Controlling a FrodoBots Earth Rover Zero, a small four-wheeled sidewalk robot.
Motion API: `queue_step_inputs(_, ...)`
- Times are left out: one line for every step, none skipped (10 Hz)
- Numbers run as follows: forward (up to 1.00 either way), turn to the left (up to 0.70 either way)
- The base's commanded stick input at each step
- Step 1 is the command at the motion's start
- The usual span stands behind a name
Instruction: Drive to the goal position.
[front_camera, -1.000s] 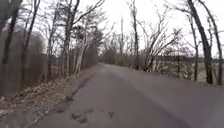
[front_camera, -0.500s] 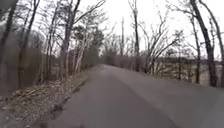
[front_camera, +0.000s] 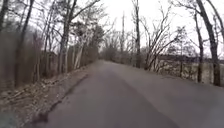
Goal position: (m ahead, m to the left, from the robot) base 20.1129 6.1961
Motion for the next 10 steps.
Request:
queue_step_inputs(0.7,0.0)
queue_step_inputs(0.7,0.0)
queue_step_inputs(0.7,0.0)
queue_step_inputs(0.7,0.0)
queue_step_inputs(0.7,0.0)
queue_step_inputs(0.7,0.0)
queue_step_inputs(0.7,0.0)
queue_step_inputs(0.7,0.0)
queue_step_inputs(0.7,0.0)
queue_step_inputs(0.7,0.35)
